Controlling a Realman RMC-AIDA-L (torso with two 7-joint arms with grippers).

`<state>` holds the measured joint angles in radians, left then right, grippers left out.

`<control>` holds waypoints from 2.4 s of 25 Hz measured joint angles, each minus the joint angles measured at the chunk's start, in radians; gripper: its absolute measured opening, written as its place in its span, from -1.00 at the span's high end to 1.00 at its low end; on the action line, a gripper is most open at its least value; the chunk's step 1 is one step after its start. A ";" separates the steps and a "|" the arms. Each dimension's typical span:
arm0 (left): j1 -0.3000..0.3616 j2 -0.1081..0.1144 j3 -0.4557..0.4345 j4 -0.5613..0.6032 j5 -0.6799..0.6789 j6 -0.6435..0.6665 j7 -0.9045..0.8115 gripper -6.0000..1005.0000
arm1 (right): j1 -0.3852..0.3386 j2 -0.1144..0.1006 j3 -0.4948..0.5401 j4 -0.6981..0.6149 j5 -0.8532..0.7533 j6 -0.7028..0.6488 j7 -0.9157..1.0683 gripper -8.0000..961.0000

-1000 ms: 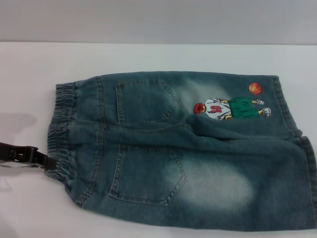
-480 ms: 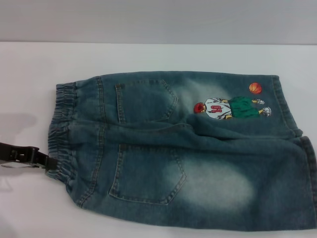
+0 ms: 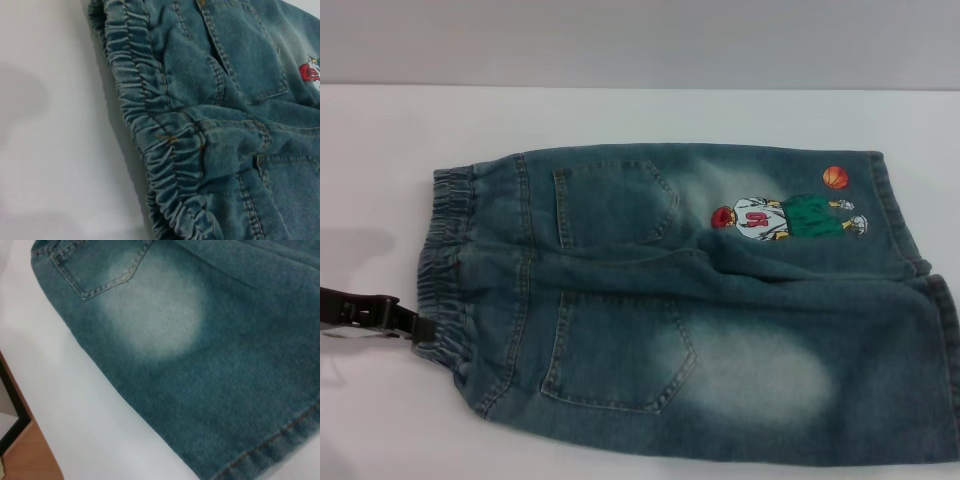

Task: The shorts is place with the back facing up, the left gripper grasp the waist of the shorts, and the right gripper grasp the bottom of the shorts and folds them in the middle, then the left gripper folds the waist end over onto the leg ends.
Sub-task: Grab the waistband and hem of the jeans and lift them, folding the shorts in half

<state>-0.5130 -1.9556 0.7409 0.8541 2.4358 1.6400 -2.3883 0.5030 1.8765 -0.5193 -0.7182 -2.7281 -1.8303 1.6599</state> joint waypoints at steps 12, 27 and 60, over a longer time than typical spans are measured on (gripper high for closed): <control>-0.001 -0.004 0.000 0.002 0.000 0.000 0.000 0.93 | 0.025 0.024 -0.012 0.003 0.001 0.013 0.002 -0.01; -0.001 -0.008 0.000 0.003 0.000 0.000 0.000 0.93 | 0.037 0.036 -0.015 -0.035 0.010 -0.022 0.001 -0.01; -0.007 -0.007 0.000 -0.004 0.001 -0.004 0.000 0.93 | 0.036 0.007 -0.032 -0.075 -0.086 -0.108 0.023 -0.01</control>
<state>-0.5199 -1.9621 0.7409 0.8498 2.4371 1.6357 -2.3883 0.5390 1.8836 -0.5510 -0.7935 -2.8142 -1.9385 1.6828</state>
